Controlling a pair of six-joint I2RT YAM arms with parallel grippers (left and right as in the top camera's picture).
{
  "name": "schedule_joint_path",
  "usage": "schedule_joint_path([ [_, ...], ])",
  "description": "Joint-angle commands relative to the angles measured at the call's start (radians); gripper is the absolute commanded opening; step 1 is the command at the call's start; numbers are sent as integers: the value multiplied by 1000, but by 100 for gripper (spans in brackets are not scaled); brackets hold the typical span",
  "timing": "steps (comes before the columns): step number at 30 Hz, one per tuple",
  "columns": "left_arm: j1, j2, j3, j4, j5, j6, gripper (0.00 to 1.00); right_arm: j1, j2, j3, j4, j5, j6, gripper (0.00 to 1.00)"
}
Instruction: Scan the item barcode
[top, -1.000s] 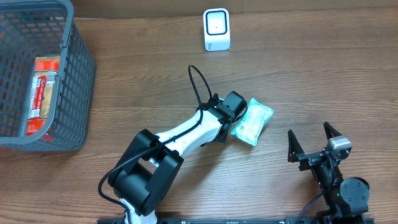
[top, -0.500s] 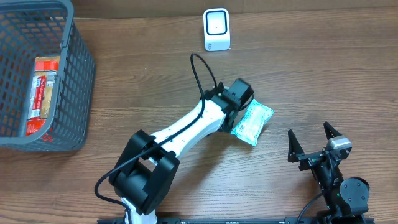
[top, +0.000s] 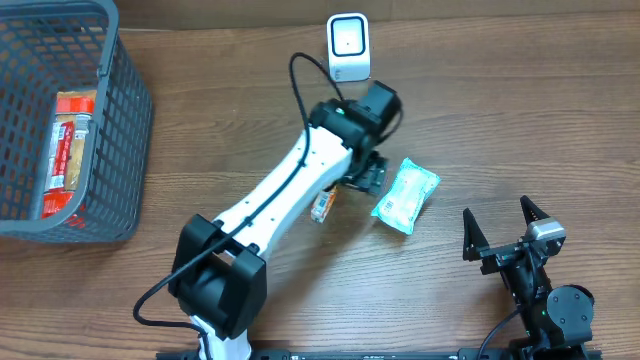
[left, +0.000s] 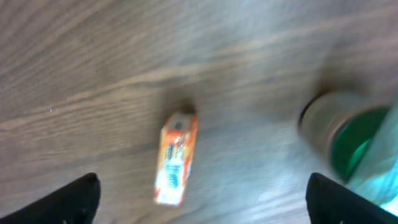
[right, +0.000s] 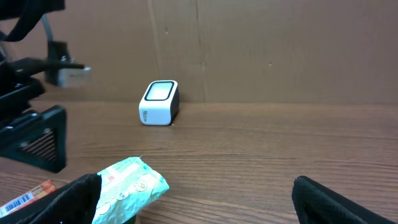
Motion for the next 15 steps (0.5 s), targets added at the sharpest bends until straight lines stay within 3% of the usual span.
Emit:
schedule_joint_path([
  [1,66,5,17,-63,73,92,100,-3,-9,-10,5,5,-4,100],
  [3,95,6,13,-76,74,104,100,-3,-9,-10,5,5,-4,100],
  [10,145,7,-109,11,127,143,81,-3,-9,-10,5,5,-4,100],
  [15,125,8,-238,144,212,204,81,-3,-9,-10,5,5,-4,100],
])
